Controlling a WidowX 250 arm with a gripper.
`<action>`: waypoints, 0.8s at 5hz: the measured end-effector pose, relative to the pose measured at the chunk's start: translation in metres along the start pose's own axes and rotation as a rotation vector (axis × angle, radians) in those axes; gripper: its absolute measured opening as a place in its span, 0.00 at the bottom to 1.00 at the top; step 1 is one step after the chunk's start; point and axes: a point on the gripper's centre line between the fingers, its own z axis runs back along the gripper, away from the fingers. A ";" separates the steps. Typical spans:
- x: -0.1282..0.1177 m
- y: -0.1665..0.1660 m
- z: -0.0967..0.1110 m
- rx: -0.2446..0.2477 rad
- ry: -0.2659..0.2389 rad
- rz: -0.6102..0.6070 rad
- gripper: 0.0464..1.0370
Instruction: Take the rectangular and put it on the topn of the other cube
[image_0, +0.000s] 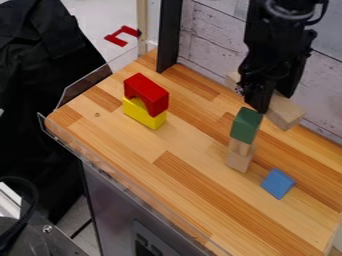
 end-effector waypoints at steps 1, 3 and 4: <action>-0.001 0.004 -0.005 0.011 0.008 0.002 0.50; 0.002 0.008 -0.009 0.018 0.021 0.014 0.50; 0.004 0.009 -0.010 0.019 0.027 0.012 0.50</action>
